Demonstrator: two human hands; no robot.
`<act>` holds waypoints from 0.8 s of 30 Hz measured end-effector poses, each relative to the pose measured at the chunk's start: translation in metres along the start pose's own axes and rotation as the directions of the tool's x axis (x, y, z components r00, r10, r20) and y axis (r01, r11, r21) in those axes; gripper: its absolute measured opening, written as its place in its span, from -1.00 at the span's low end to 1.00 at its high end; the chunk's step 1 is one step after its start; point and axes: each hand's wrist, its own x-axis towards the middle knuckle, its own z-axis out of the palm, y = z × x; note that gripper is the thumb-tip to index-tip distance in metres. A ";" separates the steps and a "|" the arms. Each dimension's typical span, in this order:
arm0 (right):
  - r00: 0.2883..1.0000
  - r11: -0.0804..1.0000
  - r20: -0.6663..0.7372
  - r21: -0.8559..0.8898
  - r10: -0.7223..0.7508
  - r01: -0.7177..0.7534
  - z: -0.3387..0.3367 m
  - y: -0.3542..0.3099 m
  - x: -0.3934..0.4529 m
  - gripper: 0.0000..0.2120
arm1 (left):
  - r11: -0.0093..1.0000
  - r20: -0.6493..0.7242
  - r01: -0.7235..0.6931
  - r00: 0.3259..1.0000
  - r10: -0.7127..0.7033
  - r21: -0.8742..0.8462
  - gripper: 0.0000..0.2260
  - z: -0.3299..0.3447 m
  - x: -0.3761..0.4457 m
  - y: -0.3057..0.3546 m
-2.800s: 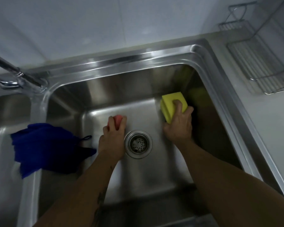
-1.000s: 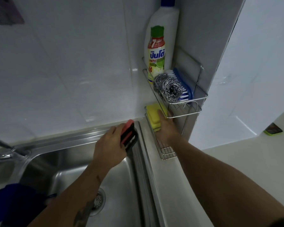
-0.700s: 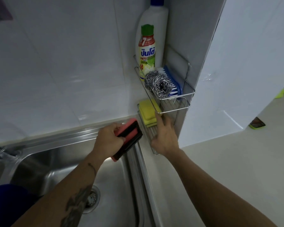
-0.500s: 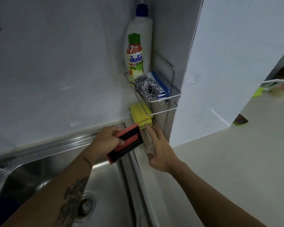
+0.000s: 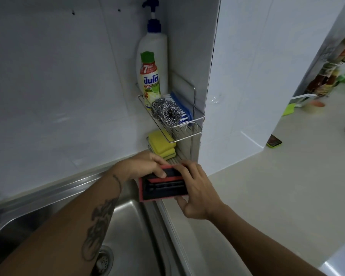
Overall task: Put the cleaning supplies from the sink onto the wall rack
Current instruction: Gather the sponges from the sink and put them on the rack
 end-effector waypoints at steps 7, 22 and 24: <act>0.995 0.980 -0.015 -0.170 0.103 -0.104 -0.002 0.013 -0.012 -0.40 | 0.982 -0.152 -0.054 0.988 0.027 -0.179 -0.88 0.009 0.012 0.003; 0.743 0.725 0.134 -0.388 0.655 -0.569 0.003 -0.011 0.037 -0.42 | 0.992 -0.244 0.014 0.970 0.017 0.125 -0.62 0.036 0.024 -0.027; 0.776 0.752 0.131 -0.388 0.617 -0.533 0.000 -0.013 0.035 -0.44 | 0.985 -0.236 0.012 0.971 0.029 0.170 -0.59 0.038 0.022 -0.026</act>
